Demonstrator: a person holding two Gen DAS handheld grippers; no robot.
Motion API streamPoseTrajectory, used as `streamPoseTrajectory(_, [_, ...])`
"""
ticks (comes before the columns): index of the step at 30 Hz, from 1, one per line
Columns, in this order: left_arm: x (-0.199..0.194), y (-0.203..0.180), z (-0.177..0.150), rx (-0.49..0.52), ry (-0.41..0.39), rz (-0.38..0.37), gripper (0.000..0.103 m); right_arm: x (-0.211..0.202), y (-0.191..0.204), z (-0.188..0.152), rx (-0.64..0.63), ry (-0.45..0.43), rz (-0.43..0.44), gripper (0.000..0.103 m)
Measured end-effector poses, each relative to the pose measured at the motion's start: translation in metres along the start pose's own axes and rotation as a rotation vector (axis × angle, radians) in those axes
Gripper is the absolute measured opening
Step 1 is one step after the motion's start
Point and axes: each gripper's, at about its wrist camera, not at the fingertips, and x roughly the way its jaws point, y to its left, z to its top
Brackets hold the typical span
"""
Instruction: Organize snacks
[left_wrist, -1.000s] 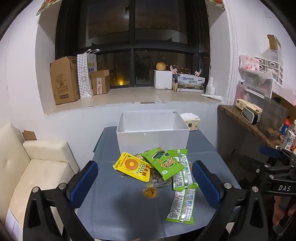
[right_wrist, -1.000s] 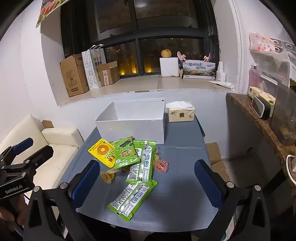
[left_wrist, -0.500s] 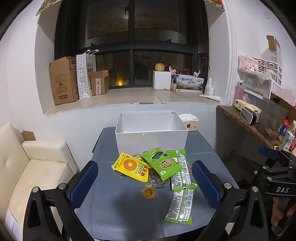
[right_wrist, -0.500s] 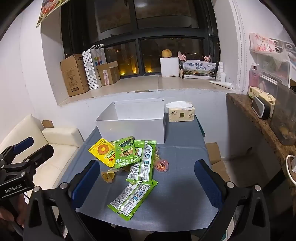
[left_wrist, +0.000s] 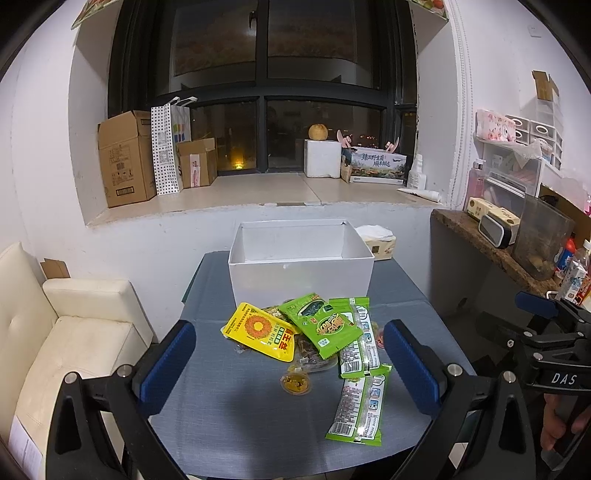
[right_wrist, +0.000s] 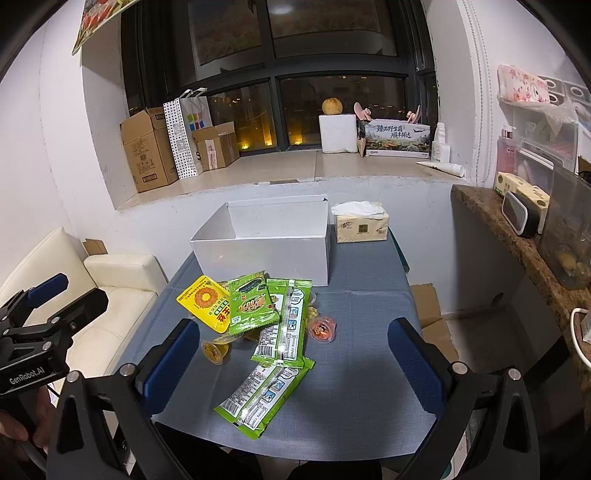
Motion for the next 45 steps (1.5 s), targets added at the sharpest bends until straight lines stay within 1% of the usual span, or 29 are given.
streamPoseTrajectory(45, [-0.0015, -0.0005, -0.0011, -0.017, -0.001, -0.015, 0.103, 0.0007, 0.0014, -0.0005, -0.001, 0.004, 0.000, 0.103])
